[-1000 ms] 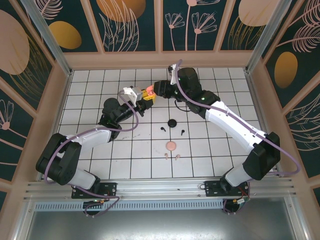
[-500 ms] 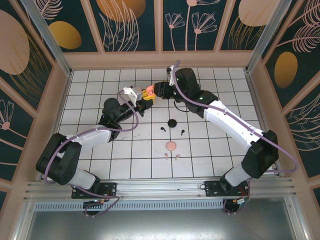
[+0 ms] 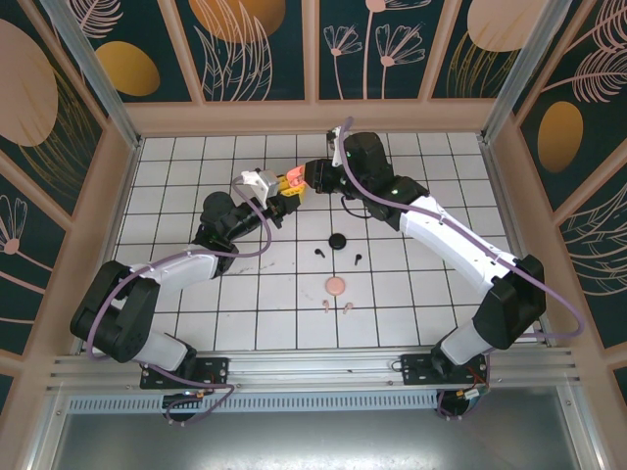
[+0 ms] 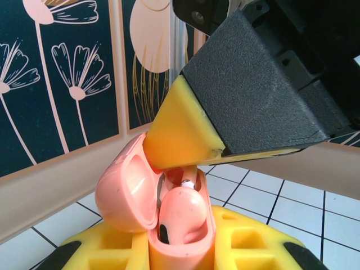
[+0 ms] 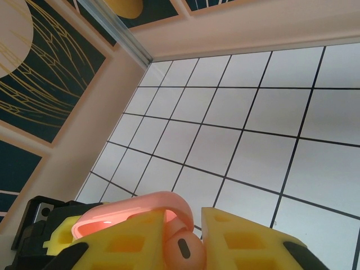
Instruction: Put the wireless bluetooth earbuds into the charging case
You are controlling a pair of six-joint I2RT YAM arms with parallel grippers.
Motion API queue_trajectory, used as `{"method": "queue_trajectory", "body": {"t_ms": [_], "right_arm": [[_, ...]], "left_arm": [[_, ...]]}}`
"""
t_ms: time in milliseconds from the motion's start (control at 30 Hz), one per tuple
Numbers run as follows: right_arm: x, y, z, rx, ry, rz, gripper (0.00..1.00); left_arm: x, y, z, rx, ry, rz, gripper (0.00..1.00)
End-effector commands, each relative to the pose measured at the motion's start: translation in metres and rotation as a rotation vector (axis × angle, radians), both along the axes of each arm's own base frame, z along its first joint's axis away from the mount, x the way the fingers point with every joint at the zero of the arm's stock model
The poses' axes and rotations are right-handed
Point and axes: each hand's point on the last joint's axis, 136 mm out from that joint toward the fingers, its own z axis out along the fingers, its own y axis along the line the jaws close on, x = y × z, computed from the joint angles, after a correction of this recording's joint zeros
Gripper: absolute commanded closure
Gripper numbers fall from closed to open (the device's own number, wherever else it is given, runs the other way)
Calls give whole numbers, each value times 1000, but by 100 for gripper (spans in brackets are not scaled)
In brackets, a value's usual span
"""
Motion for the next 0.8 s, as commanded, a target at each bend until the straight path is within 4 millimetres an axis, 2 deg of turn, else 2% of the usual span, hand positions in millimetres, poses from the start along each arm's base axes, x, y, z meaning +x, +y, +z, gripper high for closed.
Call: {"method": "queue_trajectory", "body": {"t_ms": [0,500,767], "right_arm": [[7,-9,22,7,-51,-37,80],[3,-24,50,11,-130,-76,82],[-1,-26,53,-34,-186,-49,82]], "left_arm": [[-3,-5,19,-36,-57,-28,100],[1,-5,13,-24,-40,-19,100],[1,-6,12,-13,-35,-19,100]]}}
